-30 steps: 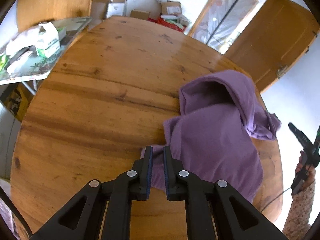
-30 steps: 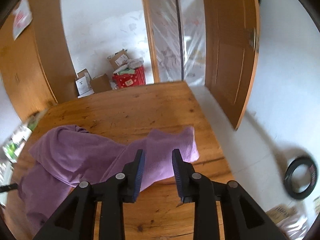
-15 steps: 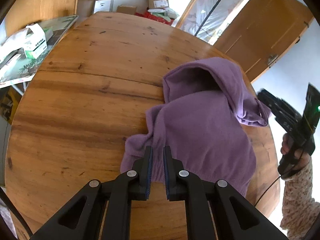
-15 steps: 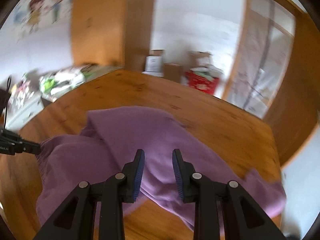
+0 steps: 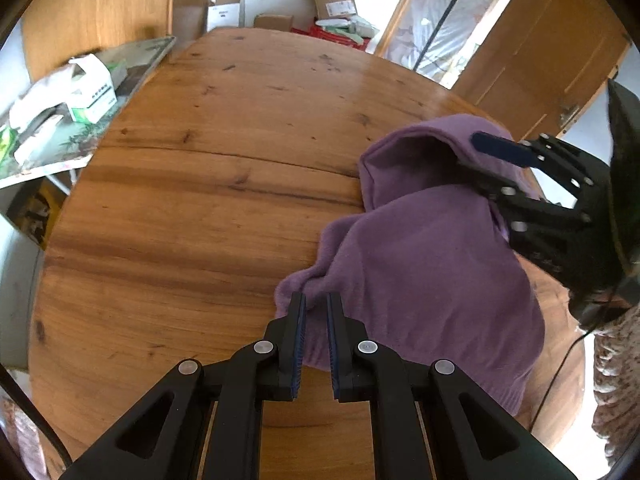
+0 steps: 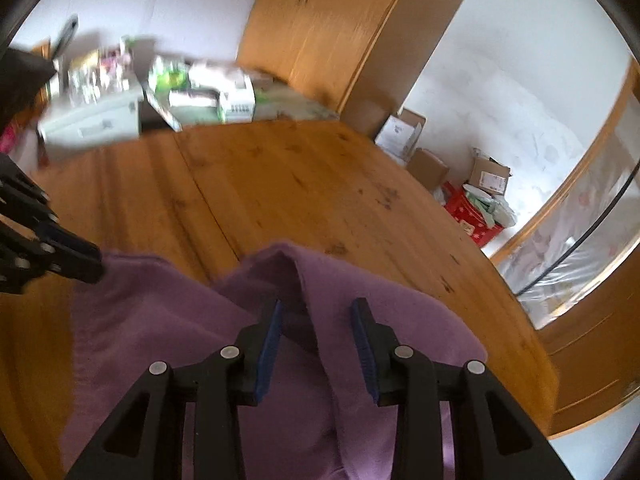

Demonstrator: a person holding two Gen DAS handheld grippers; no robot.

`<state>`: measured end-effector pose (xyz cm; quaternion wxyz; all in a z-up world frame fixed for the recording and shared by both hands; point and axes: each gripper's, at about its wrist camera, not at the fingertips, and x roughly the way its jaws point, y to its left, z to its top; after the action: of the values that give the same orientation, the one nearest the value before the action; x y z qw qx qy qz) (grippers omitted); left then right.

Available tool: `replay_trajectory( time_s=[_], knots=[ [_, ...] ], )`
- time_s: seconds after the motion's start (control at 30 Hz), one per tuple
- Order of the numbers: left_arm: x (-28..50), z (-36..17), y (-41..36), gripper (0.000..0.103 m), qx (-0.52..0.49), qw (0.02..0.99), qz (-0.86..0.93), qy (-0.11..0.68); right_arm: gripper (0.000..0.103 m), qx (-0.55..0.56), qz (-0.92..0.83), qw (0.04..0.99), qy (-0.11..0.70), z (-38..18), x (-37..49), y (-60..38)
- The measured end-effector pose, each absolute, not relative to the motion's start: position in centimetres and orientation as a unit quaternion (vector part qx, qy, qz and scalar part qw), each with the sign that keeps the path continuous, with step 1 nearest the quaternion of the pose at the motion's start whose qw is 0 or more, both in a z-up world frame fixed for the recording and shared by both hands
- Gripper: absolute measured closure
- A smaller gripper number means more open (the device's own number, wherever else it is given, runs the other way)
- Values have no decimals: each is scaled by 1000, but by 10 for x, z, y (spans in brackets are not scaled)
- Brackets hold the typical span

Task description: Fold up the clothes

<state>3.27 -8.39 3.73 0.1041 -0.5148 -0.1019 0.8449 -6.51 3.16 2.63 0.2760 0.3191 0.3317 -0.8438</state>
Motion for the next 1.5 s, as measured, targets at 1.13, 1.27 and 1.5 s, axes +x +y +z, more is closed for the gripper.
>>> replay_trajectory(
  time_s=[1.13, 1.27, 1.5],
  knots=[
    [-77, 79, -80, 99, -453, 81, 886, -54, 103, 290, -951, 98, 32, 133, -160, 170],
    [-85, 69, -79, 99, -469, 96, 874, -79, 102, 322, -942, 94, 8, 124, -167, 189],
    [-58, 44, -71, 99, -511, 121, 844, -104, 99, 360, -900, 241, 55, 88, -102, 163]
  ],
)
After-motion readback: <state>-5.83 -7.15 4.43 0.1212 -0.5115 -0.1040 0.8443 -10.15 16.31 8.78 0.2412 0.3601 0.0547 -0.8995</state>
